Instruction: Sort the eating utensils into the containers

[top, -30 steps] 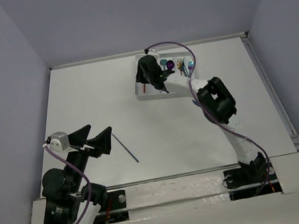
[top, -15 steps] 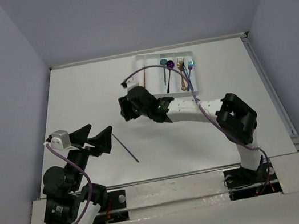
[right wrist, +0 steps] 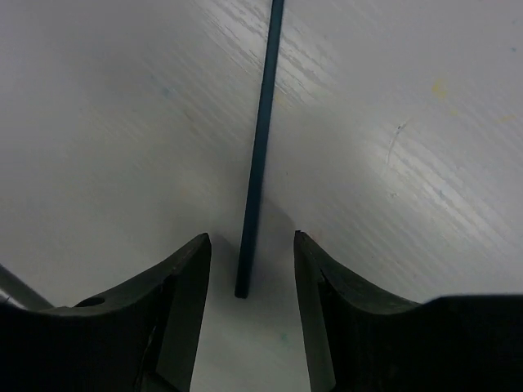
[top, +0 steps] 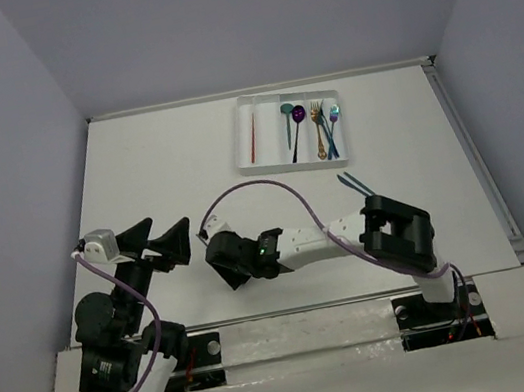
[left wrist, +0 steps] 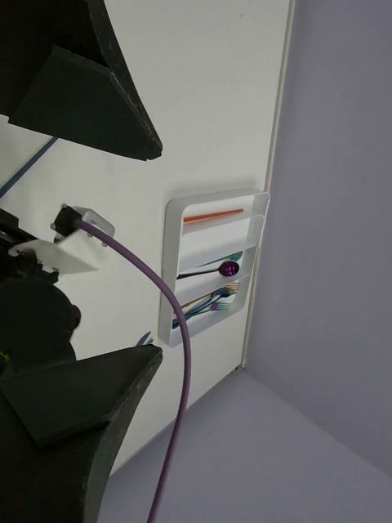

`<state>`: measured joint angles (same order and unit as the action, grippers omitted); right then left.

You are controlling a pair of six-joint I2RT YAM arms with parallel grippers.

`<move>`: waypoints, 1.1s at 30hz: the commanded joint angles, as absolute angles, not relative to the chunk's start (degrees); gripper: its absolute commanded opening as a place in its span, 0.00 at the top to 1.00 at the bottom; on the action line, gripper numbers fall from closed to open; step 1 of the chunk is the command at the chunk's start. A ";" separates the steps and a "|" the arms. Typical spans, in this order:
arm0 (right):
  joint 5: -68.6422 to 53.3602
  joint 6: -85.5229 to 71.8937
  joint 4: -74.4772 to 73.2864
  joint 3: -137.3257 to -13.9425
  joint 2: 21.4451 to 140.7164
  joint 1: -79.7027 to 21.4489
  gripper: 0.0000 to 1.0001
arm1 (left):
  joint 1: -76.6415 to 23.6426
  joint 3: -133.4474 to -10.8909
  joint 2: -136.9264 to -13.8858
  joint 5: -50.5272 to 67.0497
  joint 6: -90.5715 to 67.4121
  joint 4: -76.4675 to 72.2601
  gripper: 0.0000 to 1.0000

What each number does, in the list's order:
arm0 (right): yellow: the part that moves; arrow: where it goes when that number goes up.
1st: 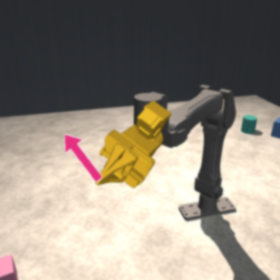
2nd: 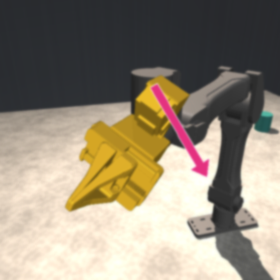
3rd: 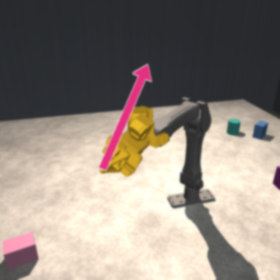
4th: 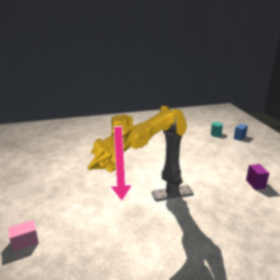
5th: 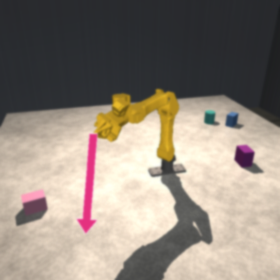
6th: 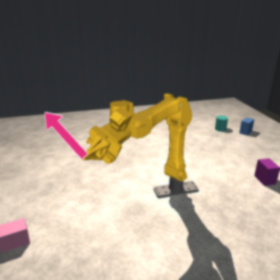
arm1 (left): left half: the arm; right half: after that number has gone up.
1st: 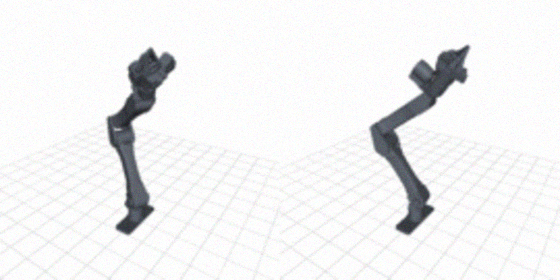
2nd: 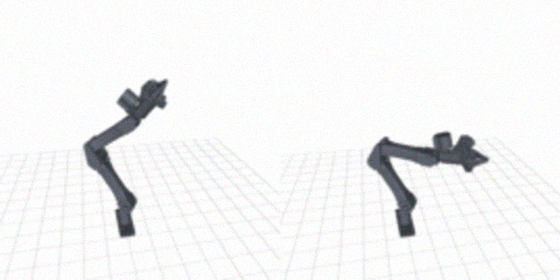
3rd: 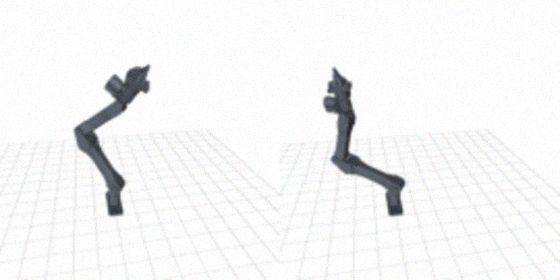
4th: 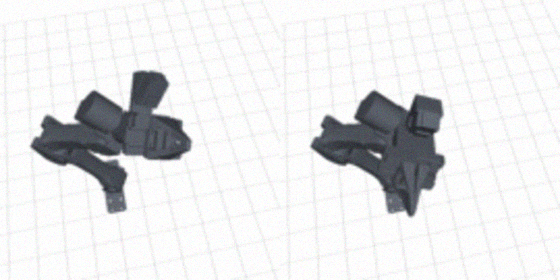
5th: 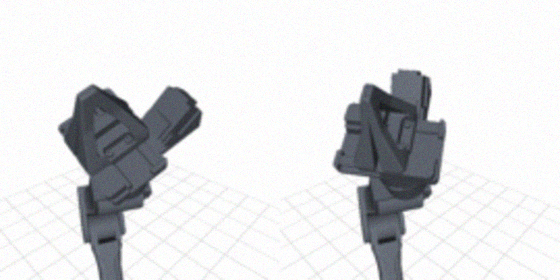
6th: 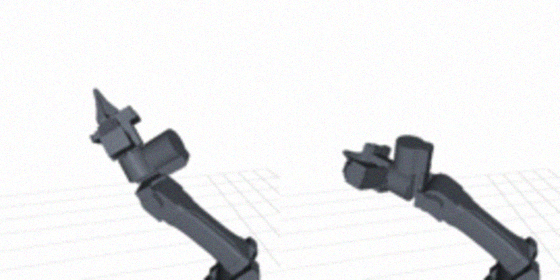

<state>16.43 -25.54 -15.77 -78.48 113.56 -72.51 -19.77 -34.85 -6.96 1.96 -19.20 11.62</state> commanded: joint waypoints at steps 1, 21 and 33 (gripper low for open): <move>21.70 -27.60 -20.47 -82.87 119.08 -74.09 0.51 | -19.51 -35.86 -7.03 2.37 -19.51 9.67 0.01; 20.75 -25.22 -6.26 -85.96 114.18 -63.03 1.00 | -19.51 -35.33 -6.07 4.39 -19.16 8.88 0.01; 14.94 -33.31 4.40 -98.15 119.86 -40.88 1.00 | -20.03 -35.07 -6.15 5.80 -19.07 8.35 0.01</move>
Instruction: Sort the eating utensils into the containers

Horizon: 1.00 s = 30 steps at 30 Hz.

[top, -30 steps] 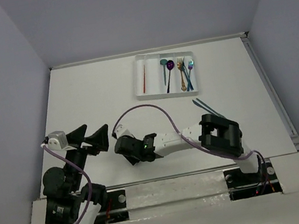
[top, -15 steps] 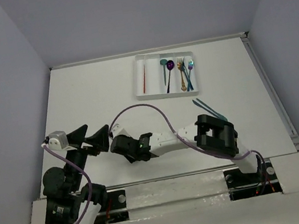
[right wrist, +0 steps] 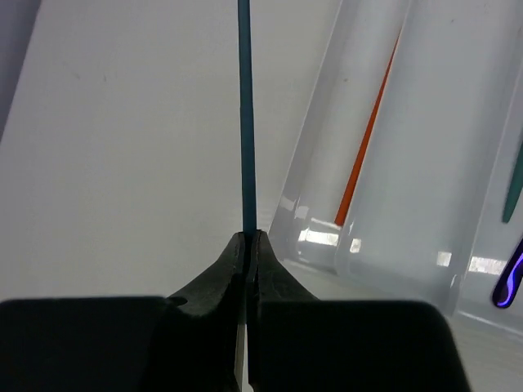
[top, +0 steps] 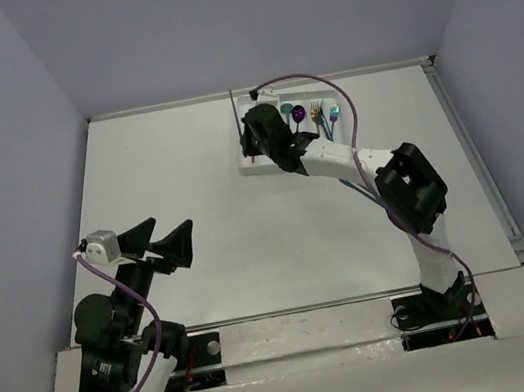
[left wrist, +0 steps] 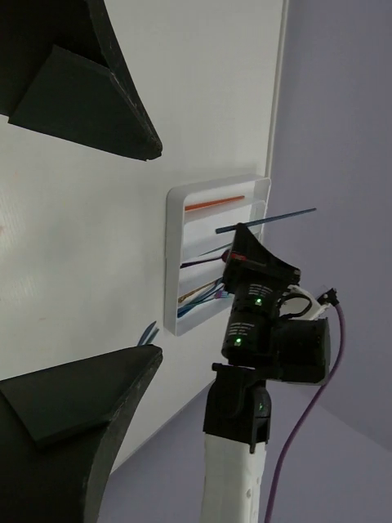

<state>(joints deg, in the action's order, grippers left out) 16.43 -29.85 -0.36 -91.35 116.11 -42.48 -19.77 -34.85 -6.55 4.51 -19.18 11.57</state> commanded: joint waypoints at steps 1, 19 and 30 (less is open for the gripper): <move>15.12 -34.35 4.31 -99.65 120.93 -40.00 1.00 | -20.04 -34.98 -6.41 6.24 -19.33 8.26 0.01; 17.75 -41.48 1.32 -109.95 134.21 -36.65 1.00 | -21.62 -35.16 -6.59 5.19 -18.98 8.44 0.01; 17.31 -43.07 2.11 -105.91 134.12 -35.51 0.92 | -21.62 -35.16 -6.86 5.19 -18.90 8.44 0.01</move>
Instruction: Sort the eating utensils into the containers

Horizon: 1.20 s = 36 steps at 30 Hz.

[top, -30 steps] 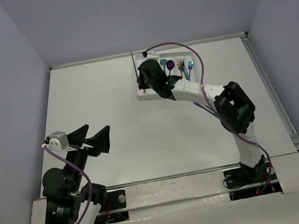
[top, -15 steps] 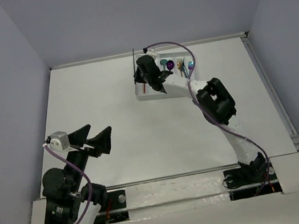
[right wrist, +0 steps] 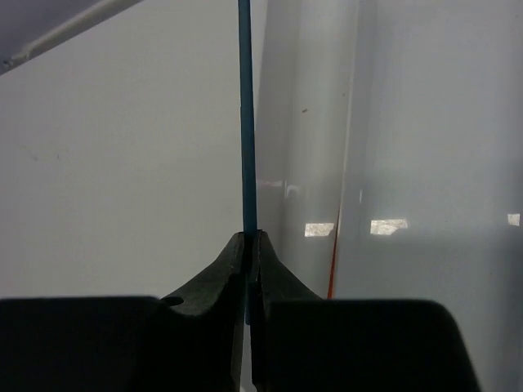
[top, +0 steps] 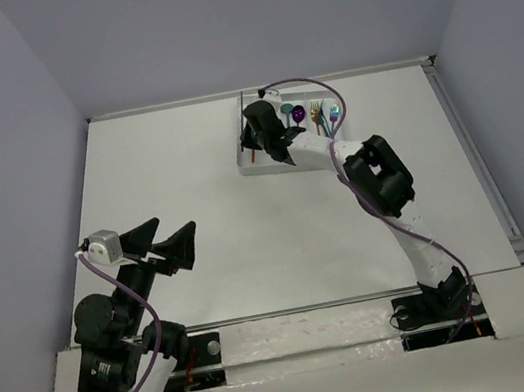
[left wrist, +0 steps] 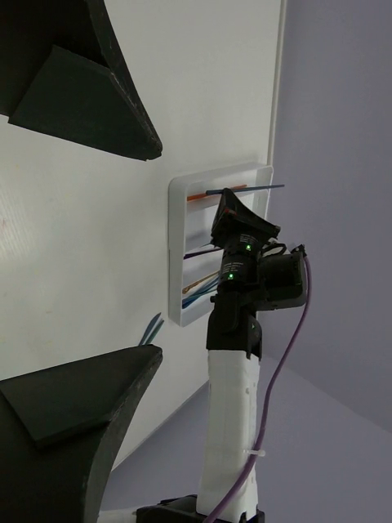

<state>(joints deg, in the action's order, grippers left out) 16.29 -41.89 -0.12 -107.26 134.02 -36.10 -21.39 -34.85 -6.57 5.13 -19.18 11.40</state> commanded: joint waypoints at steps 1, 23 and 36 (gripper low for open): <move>17.31 -43.15 2.02 -105.82 134.12 -35.51 0.91 | -21.62 -35.07 -6.86 5.19 -18.90 8.44 0.01; 16.42 -27.95 1.07 -87.04 105.88 -34.99 0.58 | -22.15 -35.07 -5.54 5.71 -18.63 8.17 0.01; 16.35 -32.00 -19.06 -43.51 70.49 -15.92 0.66 | -24.52 -35.07 -1.50 5.80 -18.81 8.26 0.01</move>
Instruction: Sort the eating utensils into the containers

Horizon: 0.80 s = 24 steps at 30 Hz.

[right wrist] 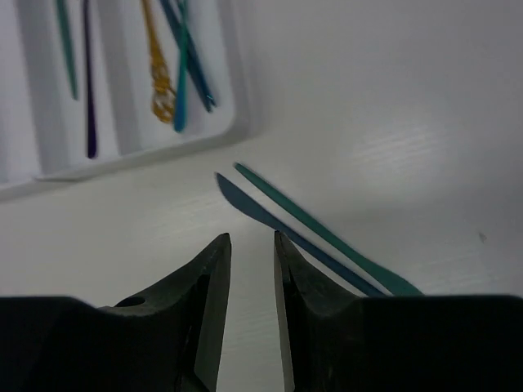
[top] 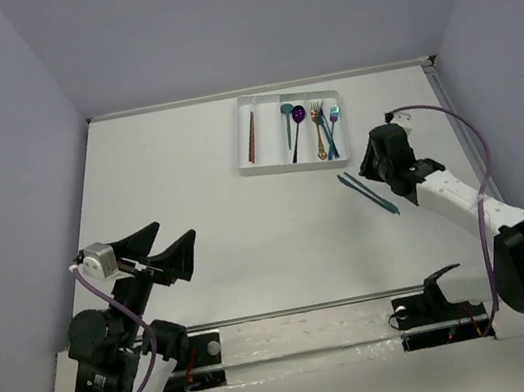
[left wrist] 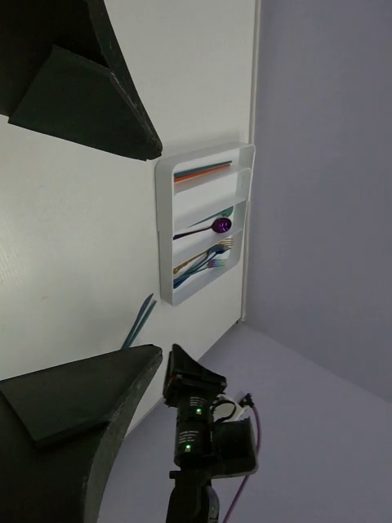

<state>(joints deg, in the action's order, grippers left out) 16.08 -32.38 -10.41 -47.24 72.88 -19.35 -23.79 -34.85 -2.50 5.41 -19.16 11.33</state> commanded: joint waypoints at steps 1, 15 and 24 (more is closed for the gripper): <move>14.17 -31.47 -20.03 -43.42 70.92 -13.91 0.66 | -24.52 -35.16 -1.41 5.80 -18.81 8.26 0.01; 10.99 -22.94 -24.69 -48.16 80.76 -12.83 0.53 | -25.58 -35.24 -0.18 5.71 -18.72 8.44 0.01; 8.97 -20.92 -23.47 -50.10 85.60 -12.83 0.50 | -25.58 -35.24 -0.18 5.45 -18.72 8.44 0.01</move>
<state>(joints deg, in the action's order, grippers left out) 10.22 -23.05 -24.40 -47.35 83.81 -13.13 -25.15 -34.85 -0.93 5.39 -19.16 11.38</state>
